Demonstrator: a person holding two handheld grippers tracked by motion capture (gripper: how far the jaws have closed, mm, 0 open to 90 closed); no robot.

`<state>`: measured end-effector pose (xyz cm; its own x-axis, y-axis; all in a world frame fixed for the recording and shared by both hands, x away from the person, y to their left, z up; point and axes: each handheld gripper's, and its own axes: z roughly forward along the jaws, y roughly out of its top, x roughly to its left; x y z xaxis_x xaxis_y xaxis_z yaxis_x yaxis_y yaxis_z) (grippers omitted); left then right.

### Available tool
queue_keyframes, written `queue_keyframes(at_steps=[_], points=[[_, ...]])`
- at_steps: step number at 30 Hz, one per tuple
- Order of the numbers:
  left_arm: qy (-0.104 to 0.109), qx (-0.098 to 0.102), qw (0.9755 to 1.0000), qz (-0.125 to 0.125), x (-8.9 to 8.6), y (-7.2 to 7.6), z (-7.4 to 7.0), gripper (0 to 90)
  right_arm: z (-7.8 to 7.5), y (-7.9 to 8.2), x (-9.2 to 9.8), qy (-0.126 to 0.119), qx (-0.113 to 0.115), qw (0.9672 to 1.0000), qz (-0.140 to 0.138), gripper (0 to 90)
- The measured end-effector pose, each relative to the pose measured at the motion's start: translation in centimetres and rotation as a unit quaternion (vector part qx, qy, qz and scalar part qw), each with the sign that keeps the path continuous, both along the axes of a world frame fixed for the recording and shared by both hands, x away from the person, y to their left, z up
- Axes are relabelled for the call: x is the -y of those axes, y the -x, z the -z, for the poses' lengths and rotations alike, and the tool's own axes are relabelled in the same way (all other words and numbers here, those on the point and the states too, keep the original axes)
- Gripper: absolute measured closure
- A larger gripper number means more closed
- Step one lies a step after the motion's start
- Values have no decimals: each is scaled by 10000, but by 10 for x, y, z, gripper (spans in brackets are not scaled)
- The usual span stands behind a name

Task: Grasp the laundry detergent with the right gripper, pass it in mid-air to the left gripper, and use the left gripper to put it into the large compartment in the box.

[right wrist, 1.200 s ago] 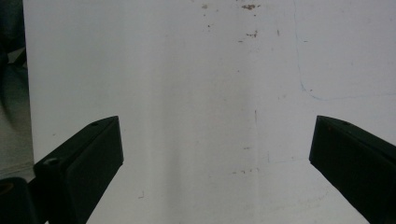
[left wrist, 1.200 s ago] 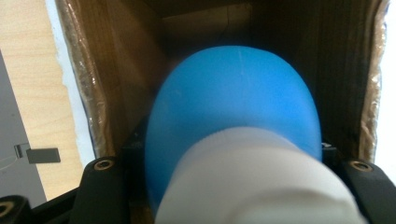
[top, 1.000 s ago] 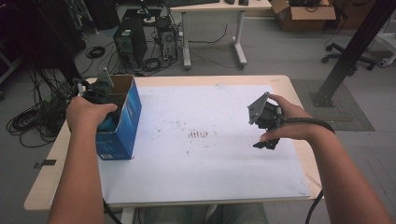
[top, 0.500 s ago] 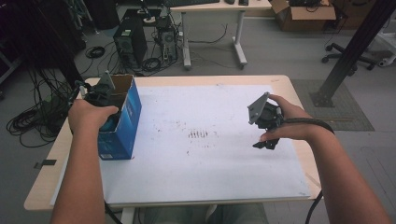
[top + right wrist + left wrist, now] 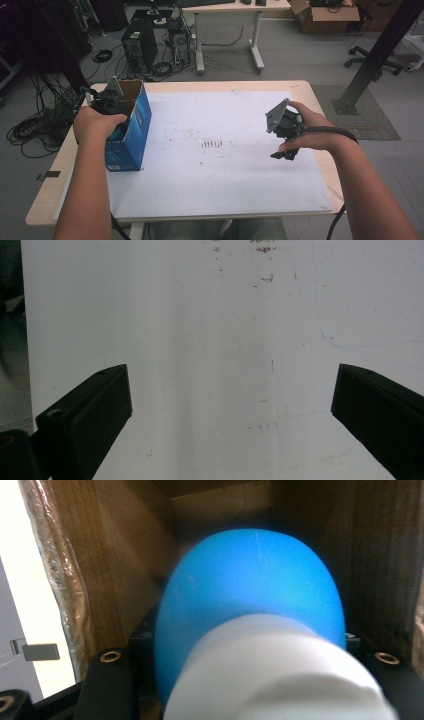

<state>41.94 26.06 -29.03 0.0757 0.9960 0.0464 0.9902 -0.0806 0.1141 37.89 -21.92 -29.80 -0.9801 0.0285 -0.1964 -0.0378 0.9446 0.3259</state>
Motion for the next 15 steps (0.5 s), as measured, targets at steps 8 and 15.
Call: queue_keyframes(at_steps=[8, 15], points=[[-56, 67, 10000, -16, 2, 1, -1, 336, -1, 1, 1, -4, 8, 10000, 21, 29], [-82, 105, 9999, -36, 2, 1, -4, 321, -1, 1, 1, 9, 6, 10000, 28, 29]])
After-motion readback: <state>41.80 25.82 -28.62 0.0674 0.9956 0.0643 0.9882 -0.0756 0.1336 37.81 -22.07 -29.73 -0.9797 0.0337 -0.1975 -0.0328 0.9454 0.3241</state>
